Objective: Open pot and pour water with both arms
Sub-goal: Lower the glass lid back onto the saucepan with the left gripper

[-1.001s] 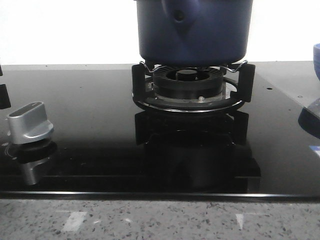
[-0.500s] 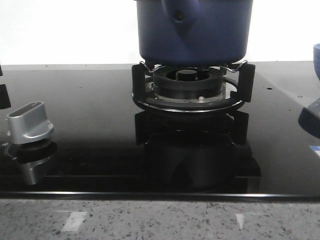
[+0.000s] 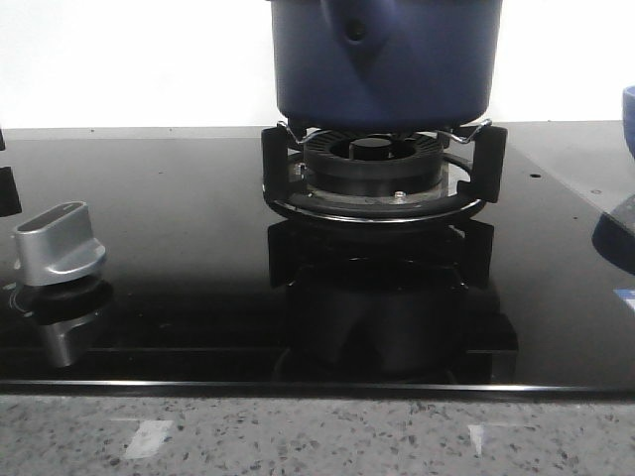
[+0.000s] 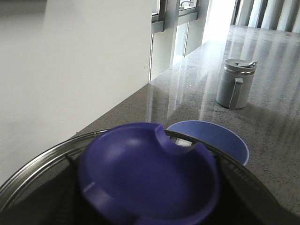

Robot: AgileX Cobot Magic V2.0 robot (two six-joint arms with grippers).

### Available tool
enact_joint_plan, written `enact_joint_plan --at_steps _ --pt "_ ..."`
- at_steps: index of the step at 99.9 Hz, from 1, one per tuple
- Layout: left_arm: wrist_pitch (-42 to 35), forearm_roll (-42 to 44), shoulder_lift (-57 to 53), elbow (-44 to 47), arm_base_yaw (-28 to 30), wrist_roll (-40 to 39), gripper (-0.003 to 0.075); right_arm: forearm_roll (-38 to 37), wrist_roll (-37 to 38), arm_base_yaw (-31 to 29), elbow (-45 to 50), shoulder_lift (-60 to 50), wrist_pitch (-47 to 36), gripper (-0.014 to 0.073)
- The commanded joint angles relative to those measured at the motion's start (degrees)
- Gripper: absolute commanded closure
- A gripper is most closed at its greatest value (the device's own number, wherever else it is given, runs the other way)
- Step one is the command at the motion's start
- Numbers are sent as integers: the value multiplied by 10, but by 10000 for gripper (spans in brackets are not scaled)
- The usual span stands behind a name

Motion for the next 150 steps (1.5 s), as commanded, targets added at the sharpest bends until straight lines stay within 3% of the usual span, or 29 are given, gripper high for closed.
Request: enact_joint_plan --at_steps 1,150 --pt "24 -49 -18 -27 -4 1 469 -14 -6 1 -9 6 -31 666" --pt "0 -44 14 -27 -12 5 469 -18 -6 1 -9 6 -23 666"
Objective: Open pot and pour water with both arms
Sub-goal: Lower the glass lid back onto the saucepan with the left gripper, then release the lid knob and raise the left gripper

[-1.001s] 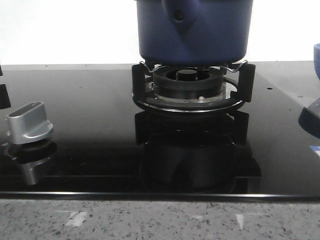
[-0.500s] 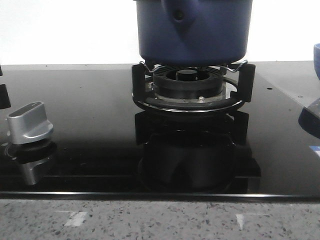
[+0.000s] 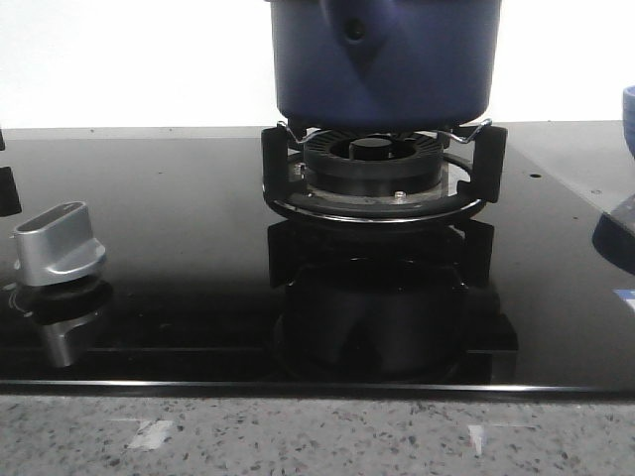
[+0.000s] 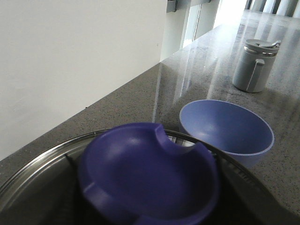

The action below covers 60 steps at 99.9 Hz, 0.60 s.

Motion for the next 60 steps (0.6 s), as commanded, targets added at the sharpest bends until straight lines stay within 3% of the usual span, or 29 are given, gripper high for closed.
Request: enact_joint_plan --at_steps 1,60 --pt "20 -41 -31 -21 -10 2 469 -3 -6 0 -9 6 -43 666" --pt "-14 -37 -31 -21 -17 23 468 2 -6 0 -9 6 -43 666"
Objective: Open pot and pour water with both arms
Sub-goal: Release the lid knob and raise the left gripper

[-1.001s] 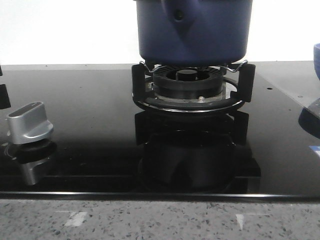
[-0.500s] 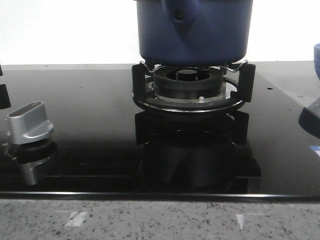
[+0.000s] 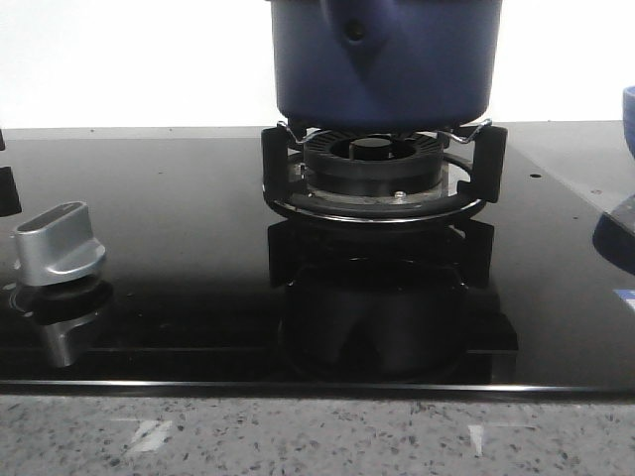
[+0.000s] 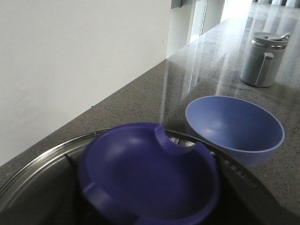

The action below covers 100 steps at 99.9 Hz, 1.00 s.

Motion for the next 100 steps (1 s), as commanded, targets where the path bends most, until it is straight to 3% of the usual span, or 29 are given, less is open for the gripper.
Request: enact_joint_plan --at_steps 1,75,82,92,100 --pt "17 -37 -31 -21 -4 4 468 2 -6 0 -9 6 -43 666" --pt "43 -38 -30 -21 -6 4 463 4 -6 0 -9 6 -43 666" --pt "43 -38 -30 -21 -6 4 407 4 -6 0 -9 6 -43 666" --pt "30 -43 -30 -21 -6 4 256 4 -6 0 -9 6 -43 666" --pt "16 -54 -30 -21 -6 4 181 4 -6 0 -9 6 -43 666"
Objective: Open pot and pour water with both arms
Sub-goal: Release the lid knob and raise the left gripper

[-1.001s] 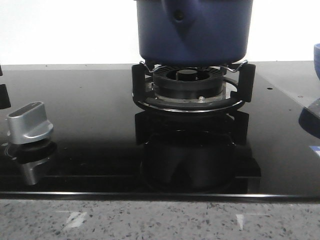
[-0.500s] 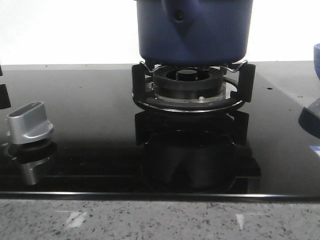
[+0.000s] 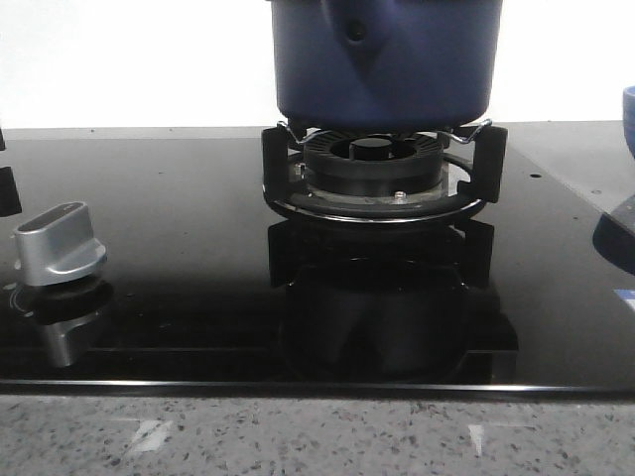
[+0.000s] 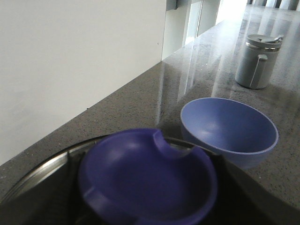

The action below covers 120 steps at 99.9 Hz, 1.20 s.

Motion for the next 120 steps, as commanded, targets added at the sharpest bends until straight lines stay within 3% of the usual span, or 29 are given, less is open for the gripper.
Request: enact_joint_plan --at_steps 1,38,53,67,91,120 --pt "8 -53 -30 -21 -4 3 178 3 -6 0 -9 6 -43 666" --pt "2 -70 -63 -40 2 3 180 3 -6 0 -9 6 -43 666" --pt "-41 7 -127 -40 3 -8 328 -3 -6 14 -9 6 -55 666" --pt "-88 88 -212 -15 3 -83 483 -26 -6 29 -3 5 -73 666" --pt "-158 104 -422 194 3 -107 739 -32 -30 40 59 -43 -132 666" --pt "-258 48 -702 466 3 -110 741 -6 -30 40 133 -99 -185 668"
